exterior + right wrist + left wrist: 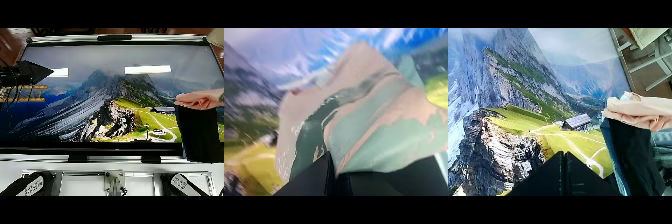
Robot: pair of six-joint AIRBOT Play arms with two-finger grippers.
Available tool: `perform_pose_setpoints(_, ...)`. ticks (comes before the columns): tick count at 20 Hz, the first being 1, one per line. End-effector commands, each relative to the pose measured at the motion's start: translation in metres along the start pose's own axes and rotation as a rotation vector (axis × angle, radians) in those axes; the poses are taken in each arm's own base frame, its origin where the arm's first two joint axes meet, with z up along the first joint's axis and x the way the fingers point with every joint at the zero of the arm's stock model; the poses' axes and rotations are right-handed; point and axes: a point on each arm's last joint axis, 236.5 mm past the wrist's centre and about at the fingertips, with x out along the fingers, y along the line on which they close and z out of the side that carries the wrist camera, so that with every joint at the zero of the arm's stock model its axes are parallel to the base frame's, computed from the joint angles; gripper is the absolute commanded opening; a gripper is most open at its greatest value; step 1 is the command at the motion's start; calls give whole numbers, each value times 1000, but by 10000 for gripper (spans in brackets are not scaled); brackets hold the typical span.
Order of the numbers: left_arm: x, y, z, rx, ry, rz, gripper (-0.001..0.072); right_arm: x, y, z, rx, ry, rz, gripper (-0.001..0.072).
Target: Fold the shirts.
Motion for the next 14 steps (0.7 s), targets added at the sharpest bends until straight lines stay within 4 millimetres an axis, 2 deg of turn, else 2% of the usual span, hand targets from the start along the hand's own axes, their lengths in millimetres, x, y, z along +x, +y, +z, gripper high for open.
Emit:
perform_pose_setpoints(1,0,0,0,7,0,0,31,-8,-53,-51,-3,224,-219,58)
perform_pose_setpoints(2,0,0,0,7,1,0,31,-7,-60,-66,20,282,-246,58)
perform_pose_setpoints(4,0,0,0,6,2,-1,32,6,-60,-102,57,403,-230,58)
perform_pose_setpoints(9,0,0,0,6,2,-1,31,34,-81,-219,119,706,-297,59)
perform_pose_setpoints(11,0,0,0,5,2,0,31,46,-85,-243,145,741,-308,59)
perform_pose_setpoints(12,0,0,0,5,2,0,31,52,-86,-248,156,742,-312,61)
perform_pose_setpoints(13,0,0,0,1,2,-1,31,57,-88,-248,157,727,-315,154)
perform_pose_setpoints(14,0,0,0,2,2,-1,31,59,-91,-244,147,706,-322,548)
